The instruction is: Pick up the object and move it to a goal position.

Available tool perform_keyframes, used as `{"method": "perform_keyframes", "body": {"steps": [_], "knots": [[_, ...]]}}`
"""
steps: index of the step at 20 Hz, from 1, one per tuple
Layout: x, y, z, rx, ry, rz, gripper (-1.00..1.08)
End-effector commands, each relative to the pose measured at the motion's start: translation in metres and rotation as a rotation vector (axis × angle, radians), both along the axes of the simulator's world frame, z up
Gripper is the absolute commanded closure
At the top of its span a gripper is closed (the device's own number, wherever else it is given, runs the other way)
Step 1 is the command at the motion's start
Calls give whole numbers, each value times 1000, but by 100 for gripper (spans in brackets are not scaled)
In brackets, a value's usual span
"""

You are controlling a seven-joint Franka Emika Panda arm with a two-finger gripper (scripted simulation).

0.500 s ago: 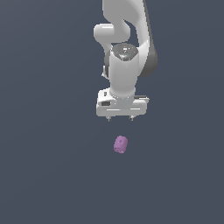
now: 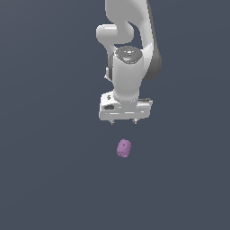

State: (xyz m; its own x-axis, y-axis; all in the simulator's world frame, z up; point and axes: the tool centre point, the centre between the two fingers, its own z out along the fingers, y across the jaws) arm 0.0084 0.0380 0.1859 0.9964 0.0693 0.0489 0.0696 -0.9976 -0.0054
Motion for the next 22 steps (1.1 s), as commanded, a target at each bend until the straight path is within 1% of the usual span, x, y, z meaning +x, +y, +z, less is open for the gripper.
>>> {"method": "perform_keyframes", "body": {"steps": [1,6,11,16,22], "knots": [[-1,0,0,-2,-1,11,-92],[0,0,-1,-1,0,3,-92],[8,1,-9,1,6,-38,-92],[20,2,-23,3,15,-113,-92],[39,4,-50,5,32,-241,-92]]}}
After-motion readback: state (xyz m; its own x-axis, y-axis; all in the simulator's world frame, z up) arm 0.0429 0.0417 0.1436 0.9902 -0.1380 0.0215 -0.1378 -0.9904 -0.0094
